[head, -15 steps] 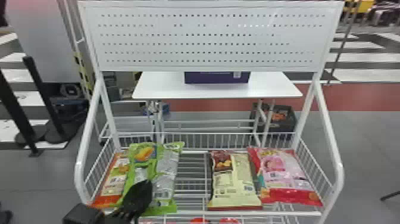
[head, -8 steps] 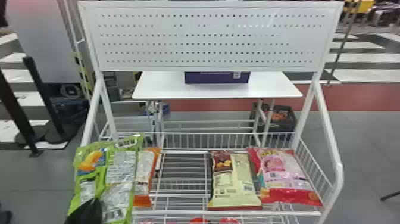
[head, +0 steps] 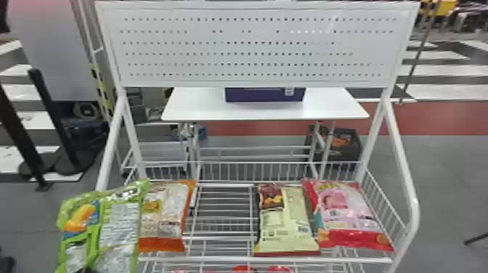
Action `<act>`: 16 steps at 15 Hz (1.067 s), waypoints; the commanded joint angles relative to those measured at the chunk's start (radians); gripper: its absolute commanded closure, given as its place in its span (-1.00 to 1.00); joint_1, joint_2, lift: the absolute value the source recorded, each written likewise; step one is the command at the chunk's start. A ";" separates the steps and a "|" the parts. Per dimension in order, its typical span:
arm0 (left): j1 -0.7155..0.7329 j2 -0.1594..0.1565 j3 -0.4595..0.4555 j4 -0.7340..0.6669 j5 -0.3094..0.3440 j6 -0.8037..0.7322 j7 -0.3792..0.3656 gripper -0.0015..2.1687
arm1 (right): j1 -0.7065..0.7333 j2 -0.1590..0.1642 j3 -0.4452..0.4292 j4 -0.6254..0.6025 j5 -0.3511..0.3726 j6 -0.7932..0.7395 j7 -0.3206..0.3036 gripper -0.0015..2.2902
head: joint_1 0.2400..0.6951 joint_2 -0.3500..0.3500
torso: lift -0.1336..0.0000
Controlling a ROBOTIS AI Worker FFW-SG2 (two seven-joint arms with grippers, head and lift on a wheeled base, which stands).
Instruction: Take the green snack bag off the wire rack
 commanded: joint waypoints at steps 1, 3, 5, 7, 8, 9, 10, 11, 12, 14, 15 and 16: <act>0.004 0.001 0.003 -0.001 -0.004 -0.006 0.000 0.71 | 0.000 0.000 0.002 0.000 0.000 -0.003 0.000 -0.85 | 0.14 0.00 | 1.00; 0.002 0.001 0.003 0.000 -0.004 -0.006 -0.002 0.71 | 0.000 0.002 0.003 0.000 -0.001 -0.003 0.000 -0.85 | 0.14 0.00 | 1.00; -0.001 0.001 0.004 0.008 -0.004 -0.003 -0.002 0.71 | 0.000 0.002 0.003 -0.001 0.000 -0.003 0.000 -0.85 | 0.14 0.00 | 1.00; -0.003 0.001 0.004 0.011 -0.004 -0.006 -0.002 0.71 | 0.000 0.000 0.003 -0.001 0.000 -0.003 0.000 -0.85 | 0.14 0.00 | 1.00; -0.003 0.001 0.004 0.011 -0.005 -0.006 0.000 0.71 | 0.001 0.000 0.003 -0.001 0.000 -0.003 0.000 -0.85 | 0.14 0.00 | 1.00; -0.003 0.001 0.004 0.011 -0.005 -0.006 0.000 0.71 | 0.001 0.000 0.003 -0.003 0.000 -0.003 0.000 -0.85 | 0.14 0.00 | 1.00; -0.003 -0.001 0.004 0.011 -0.005 -0.006 0.000 0.71 | 0.001 -0.001 0.003 -0.003 0.000 -0.003 0.000 -0.85 | 0.14 0.00 | 1.00; -0.003 -0.001 0.004 0.010 -0.007 -0.006 0.000 0.71 | 0.003 -0.001 0.003 -0.004 0.000 -0.003 0.000 -0.85 | 0.14 0.00 | 1.00; -0.001 -0.002 0.004 0.008 -0.011 -0.006 0.000 0.71 | 0.003 -0.003 0.003 -0.004 -0.001 -0.003 0.000 -0.85 | 0.14 0.00 | 1.00; -0.003 -0.002 0.004 0.010 -0.011 -0.006 0.000 0.71 | 0.003 -0.006 0.002 -0.004 -0.001 -0.006 0.000 -0.85 | 0.14 0.00 | 1.00; -0.003 -0.002 0.004 0.008 -0.011 -0.006 0.000 0.71 | 0.003 -0.006 0.003 -0.003 -0.001 -0.003 0.000 -0.85 | 0.14 0.00 | 1.00; -0.003 -0.002 0.006 0.008 -0.011 -0.006 0.000 0.71 | 0.003 -0.006 0.002 -0.003 -0.001 -0.006 0.000 -0.85 | 0.14 0.00 | 1.00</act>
